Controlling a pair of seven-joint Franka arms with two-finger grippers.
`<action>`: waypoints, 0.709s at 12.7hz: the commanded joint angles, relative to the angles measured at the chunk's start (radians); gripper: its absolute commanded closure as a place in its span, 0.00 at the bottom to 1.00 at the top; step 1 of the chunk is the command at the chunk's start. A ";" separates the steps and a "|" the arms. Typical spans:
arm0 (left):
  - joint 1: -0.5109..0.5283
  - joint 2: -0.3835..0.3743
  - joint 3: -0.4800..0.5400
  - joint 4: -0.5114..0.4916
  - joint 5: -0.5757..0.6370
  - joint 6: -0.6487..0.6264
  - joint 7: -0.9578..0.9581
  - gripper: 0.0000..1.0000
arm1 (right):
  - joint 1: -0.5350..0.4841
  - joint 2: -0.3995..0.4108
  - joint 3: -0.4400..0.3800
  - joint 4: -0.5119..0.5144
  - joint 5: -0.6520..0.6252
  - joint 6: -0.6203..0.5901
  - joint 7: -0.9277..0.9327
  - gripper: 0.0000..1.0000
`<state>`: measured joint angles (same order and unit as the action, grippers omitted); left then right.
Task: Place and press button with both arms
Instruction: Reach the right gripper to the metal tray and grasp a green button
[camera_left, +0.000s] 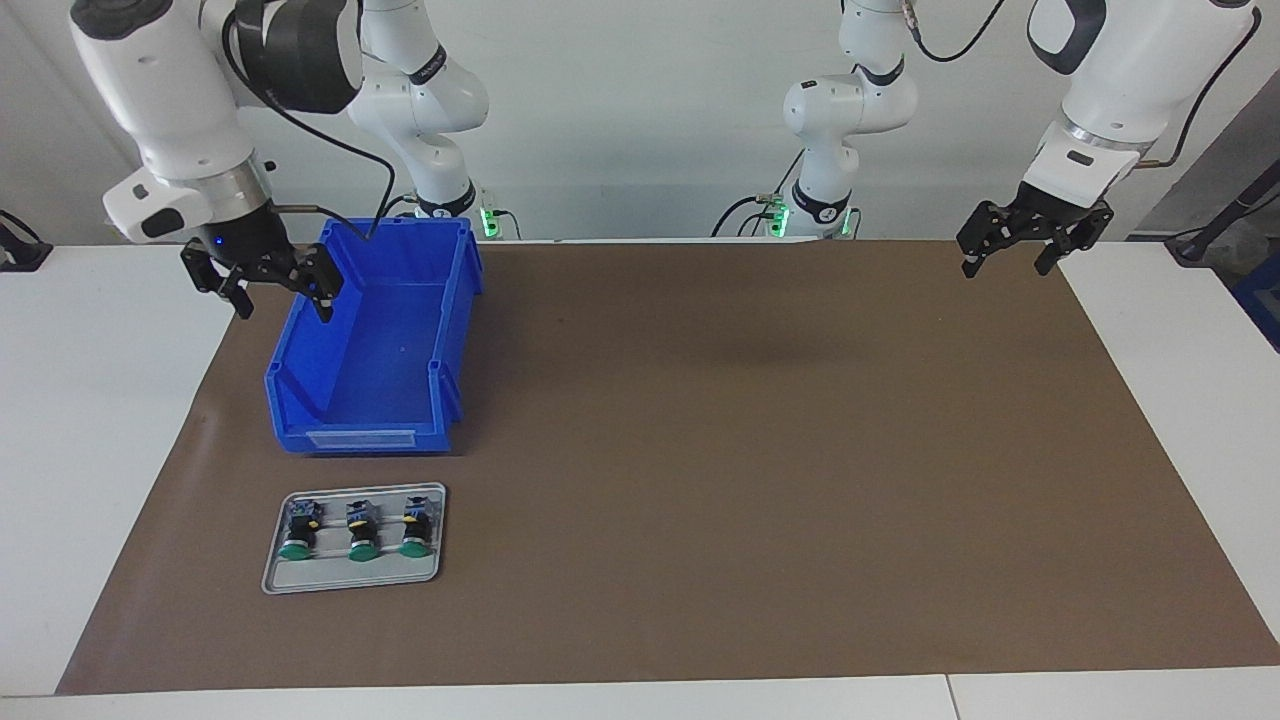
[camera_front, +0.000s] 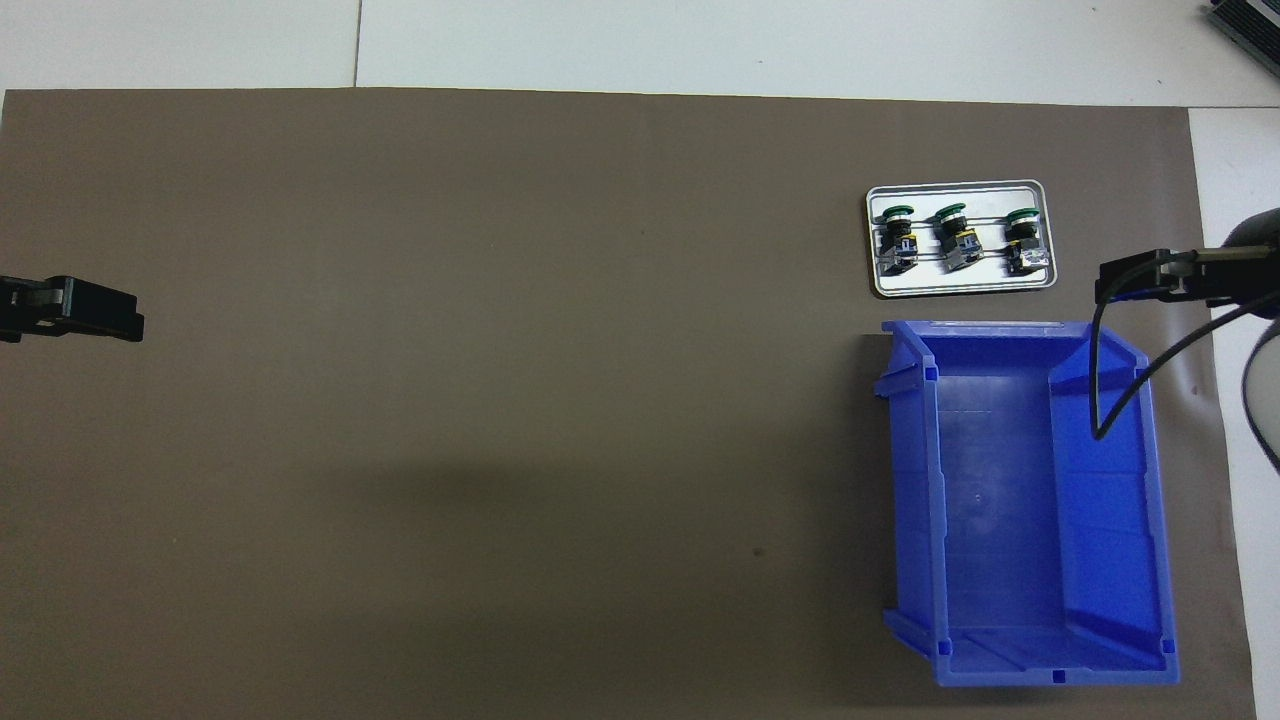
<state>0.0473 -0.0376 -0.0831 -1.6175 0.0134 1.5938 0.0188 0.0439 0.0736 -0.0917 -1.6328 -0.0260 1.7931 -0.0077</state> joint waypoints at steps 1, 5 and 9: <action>0.002 -0.025 -0.001 -0.027 0.017 -0.006 -0.007 0.00 | -0.038 0.243 0.006 0.214 0.046 0.049 -0.119 0.00; 0.002 -0.025 -0.001 -0.027 0.017 -0.006 -0.007 0.00 | -0.029 0.397 0.010 0.202 0.086 0.303 -0.244 0.00; 0.002 -0.025 -0.001 -0.027 0.017 -0.006 -0.007 0.00 | -0.038 0.425 0.012 0.036 0.092 0.543 -0.426 0.00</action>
<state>0.0473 -0.0376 -0.0831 -1.6175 0.0134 1.5938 0.0188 0.0211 0.5102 -0.0883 -1.5124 0.0448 2.2383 -0.3528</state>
